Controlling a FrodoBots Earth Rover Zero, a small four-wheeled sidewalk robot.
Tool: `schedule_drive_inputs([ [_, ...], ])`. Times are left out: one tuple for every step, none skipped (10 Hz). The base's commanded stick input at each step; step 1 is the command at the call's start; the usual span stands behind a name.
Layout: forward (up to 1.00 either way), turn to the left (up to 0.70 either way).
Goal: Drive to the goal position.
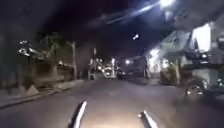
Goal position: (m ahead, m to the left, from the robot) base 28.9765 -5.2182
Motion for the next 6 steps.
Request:
schedule_drive_inputs([
  [1.00, 0.02],
  [1.00, 0.02],
  [1.00, 0.02],
  [1.00, 0.02],
  [1.00, 0.02],
  [1.00, 0.02],
])
